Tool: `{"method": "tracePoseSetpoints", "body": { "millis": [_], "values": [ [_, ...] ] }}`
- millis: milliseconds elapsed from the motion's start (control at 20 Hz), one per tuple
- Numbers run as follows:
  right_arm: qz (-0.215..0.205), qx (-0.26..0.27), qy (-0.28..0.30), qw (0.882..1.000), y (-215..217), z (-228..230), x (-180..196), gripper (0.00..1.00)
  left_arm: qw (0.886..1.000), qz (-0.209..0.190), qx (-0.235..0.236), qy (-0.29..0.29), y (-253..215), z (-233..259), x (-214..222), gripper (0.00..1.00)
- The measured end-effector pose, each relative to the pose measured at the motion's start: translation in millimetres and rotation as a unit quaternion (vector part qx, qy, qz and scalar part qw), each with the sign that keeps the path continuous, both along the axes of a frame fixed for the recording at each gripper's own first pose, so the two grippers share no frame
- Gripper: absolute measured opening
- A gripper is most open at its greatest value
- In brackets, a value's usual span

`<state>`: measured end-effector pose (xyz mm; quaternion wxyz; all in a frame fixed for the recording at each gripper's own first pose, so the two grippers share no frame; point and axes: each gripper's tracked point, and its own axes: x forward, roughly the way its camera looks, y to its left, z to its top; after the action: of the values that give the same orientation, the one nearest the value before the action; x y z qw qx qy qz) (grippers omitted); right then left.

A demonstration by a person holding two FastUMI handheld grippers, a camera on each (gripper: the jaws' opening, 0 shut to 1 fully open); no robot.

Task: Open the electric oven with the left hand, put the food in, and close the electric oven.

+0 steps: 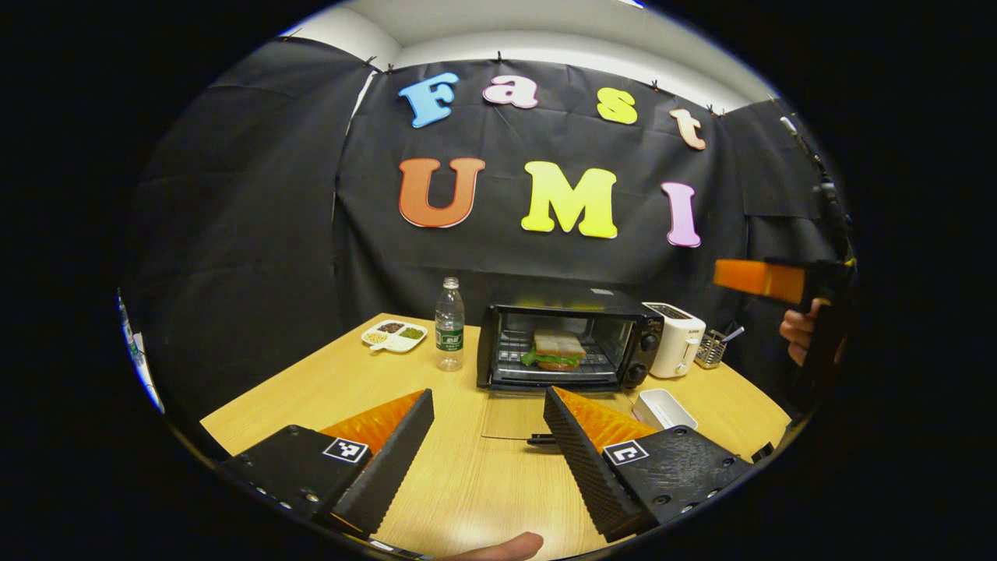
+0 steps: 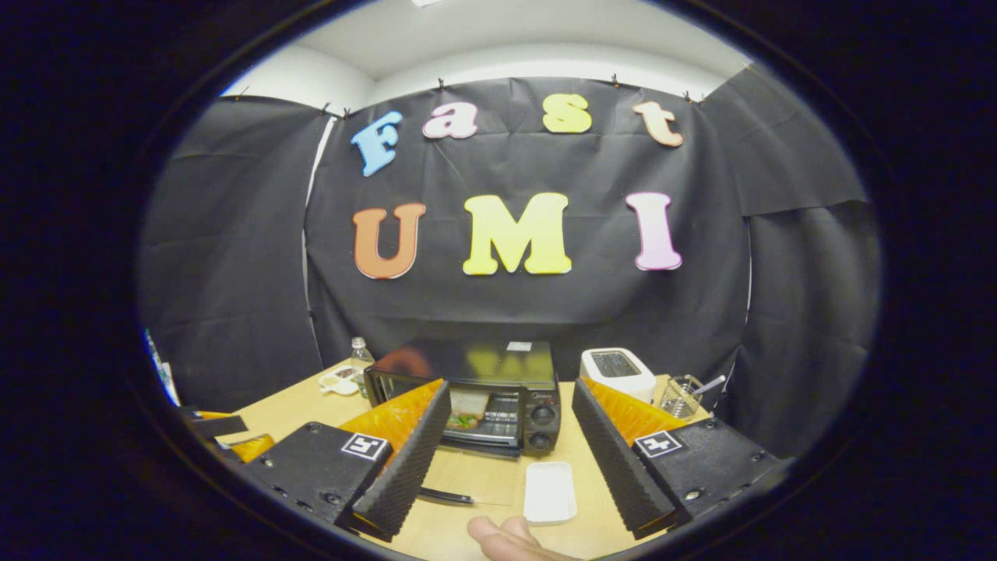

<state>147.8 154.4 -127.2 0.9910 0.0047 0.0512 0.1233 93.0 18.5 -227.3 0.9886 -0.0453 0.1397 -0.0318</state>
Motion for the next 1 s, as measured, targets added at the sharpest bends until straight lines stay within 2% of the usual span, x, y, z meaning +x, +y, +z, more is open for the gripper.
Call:
{"method": "tracePoseSetpoints", "body": {
  "millis": [150,200,250,300,400,450,500,550,600,650,700,750,800,850,900,950,1000],
  "values": [
    [-0.009,0.005,-0.030,1.000,-28,19,-19,0.89,0.999,-0.022,-0.003,0.029,-31,-29,16,0.94],
    [-0.013,0.002,-0.041,0.999,-38,24,-23,1.00,0.999,-0.030,-0.004,0.045,-44,-41,20,0.94],
    [-0.019,-0.002,-0.048,0.999,-48,27,-27,1.00,0.998,-0.039,-0.005,0.058,-56,-53,25,0.94],
    [-0.024,-0.006,-0.053,0.998,-58,28,-31,0.89,0.996,-0.049,-0.005,0.069,-69,-65,30,0.94],
    [-0.035,-0.010,-0.059,0.998,-76,30,-37,0.89,0.993,-0.065,-0.005,0.097,-92,-91,34,0.94],
    [-0.041,-0.010,-0.059,0.997,-84,28,-38,1.00,0.991,-0.070,-0.004,0.115,-106,-103,38,0.94],
    [-0.045,-0.009,-0.060,0.997,-92,28,-40,1.00,0.988,-0.072,-0.001,0.137,-113,-119,38,0.94],
    [-0.048,-0.007,-0.063,0.997,-101,31,-44,0.89,0.985,-0.075,0.005,0.153,-115,-134,37,0.94],
    [-0.051,-0.002,-0.063,0.997,-107,32,-48,0.89,0.983,-0.078,0.013,0.166,-122,-145,39,0.94],
    [-0.049,0.005,-0.062,0.997,-112,32,-50,1.00,0.980,-0.077,0.022,0.181,-127,-155,40,0.94],
    [-0.045,0.012,-0.062,0.997,-115,31,-50,0.89,0.978,-0.075,0.030,0.191,-129,-162,41,0.94],
    [-0.043,0.016,-0.063,0.997,-120,30,-51,1.00,0.978,-0.073,0.034,0.195,-130,-165,43,0.94],
    [-0.043,0.018,-0.062,0.997,-126,28,-50,1.00,0.977,-0.070,0.036,0.197,-131,-168,46,0.94],
    [-0.043,0.020,-0.061,0.997,-131,26,-49,0.89,0.977,-0.065,0.039,0.200,-131,-171,49,0.94],
    [-0.042,0.025,-0.059,0.997,-135,23,-49,1.00,0.976,-0.061,0.042,0.203,-132,-176,53,0.94],
    [-0.041,0.026,-0.057,0.997,-138,21,-48,0.89,0.976,-0.059,0.043,0.206,-134,-178,57,0.94],
    [-0.041,0.025,-0.056,0.997,-143,18,-48,1.00,0.975,-0.058,0.045,0.210,-135,-182,60,0.94]
  ]
}}
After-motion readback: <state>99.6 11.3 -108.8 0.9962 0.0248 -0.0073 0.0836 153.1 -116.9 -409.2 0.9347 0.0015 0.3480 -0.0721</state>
